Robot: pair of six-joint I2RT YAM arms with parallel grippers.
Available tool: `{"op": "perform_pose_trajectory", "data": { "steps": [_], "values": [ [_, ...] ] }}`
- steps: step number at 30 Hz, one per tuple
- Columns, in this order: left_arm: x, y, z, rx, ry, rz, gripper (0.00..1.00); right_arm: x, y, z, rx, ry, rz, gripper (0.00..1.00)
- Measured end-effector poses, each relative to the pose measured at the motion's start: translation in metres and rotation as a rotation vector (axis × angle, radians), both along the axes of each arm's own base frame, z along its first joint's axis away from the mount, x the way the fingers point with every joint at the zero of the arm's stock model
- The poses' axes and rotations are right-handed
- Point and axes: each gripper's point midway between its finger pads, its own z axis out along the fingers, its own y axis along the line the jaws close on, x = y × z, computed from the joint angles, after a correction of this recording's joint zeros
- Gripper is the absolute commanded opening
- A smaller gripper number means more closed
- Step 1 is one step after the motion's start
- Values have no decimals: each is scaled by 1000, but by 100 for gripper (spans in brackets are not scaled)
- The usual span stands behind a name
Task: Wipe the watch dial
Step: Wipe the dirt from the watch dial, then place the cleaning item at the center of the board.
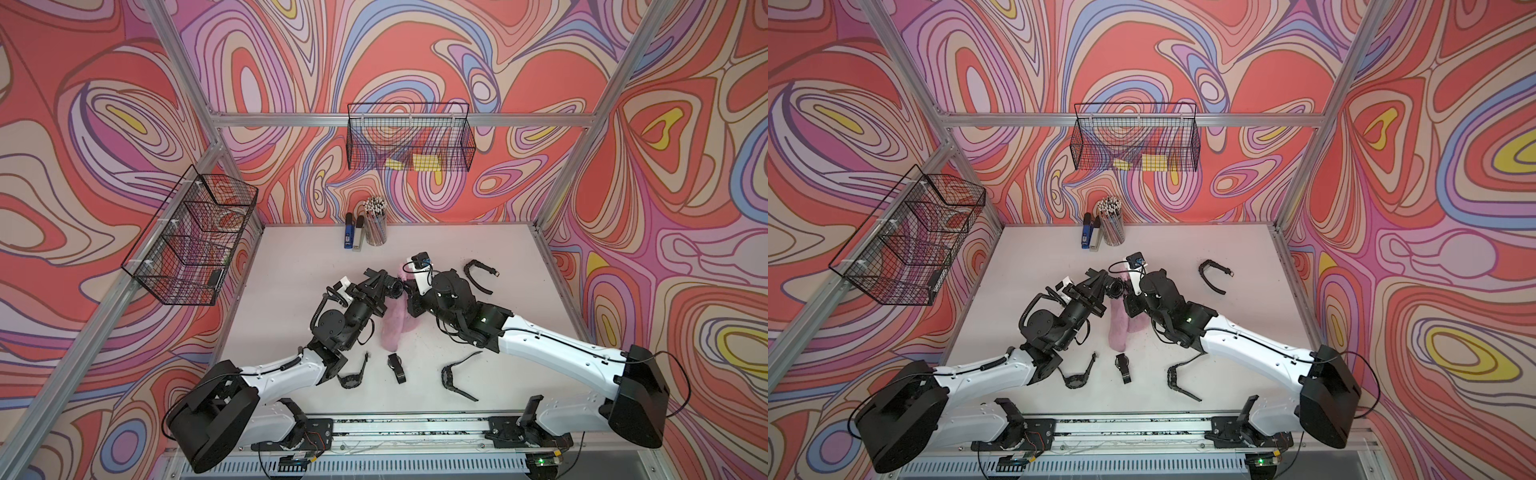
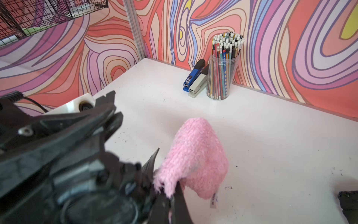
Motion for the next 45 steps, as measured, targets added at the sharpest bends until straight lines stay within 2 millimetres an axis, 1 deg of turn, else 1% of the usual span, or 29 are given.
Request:
{"op": "perform_pose_trajectory", "data": {
  "steps": [3,6,10,12,14,16,18,21,23,25,27,30,31,32,33,34,35,36,37,39,40,41,43,45],
  "values": [
    [-2,0,5,-13,-13,-9,0,3,6,17,0,-28,13,0],
    [-4,2,14,-36,-38,-9,0,5,7,30,-1,-54,16,0],
    [-5,2,16,-41,-46,-12,0,5,4,35,-20,-67,13,0],
    [-6,2,16,-40,-46,-15,0,5,-2,35,-28,-60,7,0],
    [-6,1,16,-37,-47,-22,0,8,-11,37,-22,-54,-9,0],
    [-7,0,15,-34,-47,-31,0,14,-26,37,-10,-34,-34,0],
    [-9,-2,14,-28,-47,-43,0,24,-44,32,-6,-3,-70,0],
    [-12,-7,14,-9,-63,-82,0,36,-65,14,-14,67,-109,0],
    [-14,-9,15,9,-81,-110,0,39,-72,-7,-27,128,-115,0],
    [-15,-12,21,24,-109,-144,0,38,-73,-32,-48,193,-104,0],
    [-16,-16,31,32,-146,-182,0,35,-70,-58,-71,258,-82,0],
    [-21,-27,55,37,-220,-251,0,27,-63,-90,-93,343,-38,0],
    [-24,-31,64,41,-251,-280,0,24,-60,-100,-96,370,-17,5],
    [-27,-35,72,43,-276,-305,0,21,-57,-108,-96,394,3,12],
    [-30,-39,77,48,-298,-327,0,18,-56,-114,-93,413,16,22],
    [-33,-43,82,54,-319,-353,0,16,-53,-120,-91,432,32,35],
    [-36,-46,86,59,-337,-374,0,14,-52,-123,-84,444,44,46],
    [-38,-48,89,64,-349,-392,0,13,-50,-125,-78,454,54,53],
    [-40,-50,90,68,-359,-408,0,13,-50,-124,-69,457,64,66],
    [-43,-52,91,74,-367,-427,0,15,-50,-118,-44,450,73,82],
    [-43,-52,90,76,-367,-431,0,17,-52,-112,-28,442,74,97],
    [-42,-51,89,76,-364,-431,0,19,-56,-105,-12,429,73,98],
    [-41,-51,86,72,-348,-432,0,24,-65,-89,23,399,71,98],
    [-39,-50,78,63,-314,-431,0,26,-74,-71,55,368,72,98]
  ]
}}
